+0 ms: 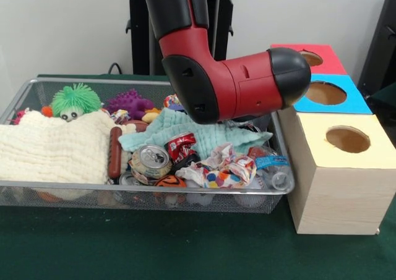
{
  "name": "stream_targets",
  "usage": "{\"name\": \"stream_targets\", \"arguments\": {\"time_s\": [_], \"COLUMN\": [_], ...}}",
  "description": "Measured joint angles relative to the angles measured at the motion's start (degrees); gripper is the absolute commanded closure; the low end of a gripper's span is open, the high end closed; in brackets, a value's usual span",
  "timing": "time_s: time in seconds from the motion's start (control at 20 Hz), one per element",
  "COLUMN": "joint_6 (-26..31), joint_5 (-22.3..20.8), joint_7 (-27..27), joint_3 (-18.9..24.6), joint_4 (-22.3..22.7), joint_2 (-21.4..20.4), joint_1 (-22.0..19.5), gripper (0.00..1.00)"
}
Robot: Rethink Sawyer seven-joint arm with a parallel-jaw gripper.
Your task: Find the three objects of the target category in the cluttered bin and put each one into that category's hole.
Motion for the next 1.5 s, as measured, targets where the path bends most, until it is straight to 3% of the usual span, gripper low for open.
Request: {"name": "stream_targets", "arguments": {"time_s": [0.65, 1.2, 1.5], "joint_6": [-10.49, -10.11, -6.58], "joint_5": [-0.56, -4.10, -6.64], "joint_7": [0.00, -0.04, -0.15], "joint_3": [1.67, 1.64, 1.59], "joint_4": [0.57, 0.37, -0.17], "joint_2": [-4.47, -8.52, -10.91], "joint_1": [-0.26, 1.51, 3.15], "gripper": [1.00, 1.00, 1.00]}}
